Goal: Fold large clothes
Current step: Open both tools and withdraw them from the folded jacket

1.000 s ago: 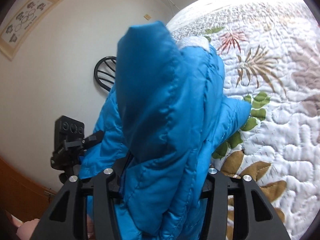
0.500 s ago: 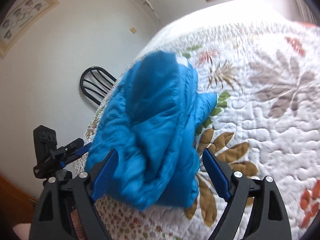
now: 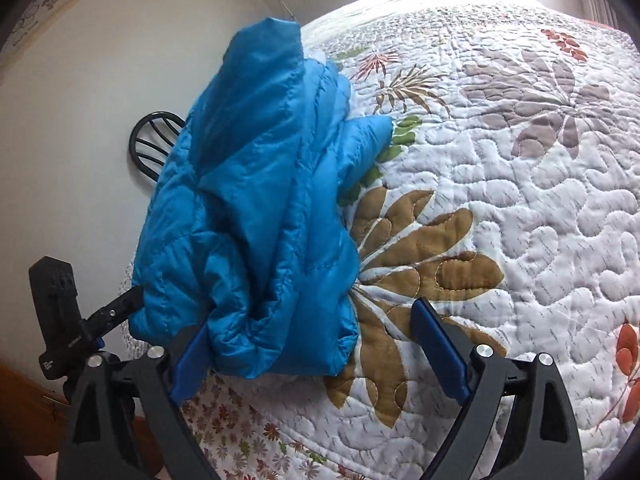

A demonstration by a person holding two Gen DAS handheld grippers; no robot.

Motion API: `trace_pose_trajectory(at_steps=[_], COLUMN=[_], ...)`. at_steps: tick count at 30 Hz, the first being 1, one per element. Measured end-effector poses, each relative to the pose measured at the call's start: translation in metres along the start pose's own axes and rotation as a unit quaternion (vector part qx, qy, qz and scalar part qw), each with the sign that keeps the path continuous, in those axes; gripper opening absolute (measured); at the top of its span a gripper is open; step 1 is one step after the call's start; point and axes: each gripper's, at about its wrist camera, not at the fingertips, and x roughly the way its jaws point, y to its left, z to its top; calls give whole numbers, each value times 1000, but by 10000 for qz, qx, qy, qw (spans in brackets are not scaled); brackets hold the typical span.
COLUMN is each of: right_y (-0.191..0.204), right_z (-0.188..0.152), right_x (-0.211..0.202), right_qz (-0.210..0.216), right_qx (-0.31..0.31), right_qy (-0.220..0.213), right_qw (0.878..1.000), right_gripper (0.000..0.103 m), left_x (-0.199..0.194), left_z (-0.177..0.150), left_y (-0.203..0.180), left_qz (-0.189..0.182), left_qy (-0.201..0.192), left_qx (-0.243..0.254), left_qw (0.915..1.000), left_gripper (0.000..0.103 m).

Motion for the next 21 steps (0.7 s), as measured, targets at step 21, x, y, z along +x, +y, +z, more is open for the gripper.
trace_pose_trajectory(at_steps=[21], right_y=[100], right_z=[-76], right_x=[-79], right_qz=[-2404], right_qx=[-1034], right_qy=[-633], right_qw=[9631], right_gripper=[99], left_x=[-97], left_z=[-56], left_y=[-79], left_qz=[1733], left_qy=[-605], left_qx=[848], left_qw=[9794], left_gripper=[97])
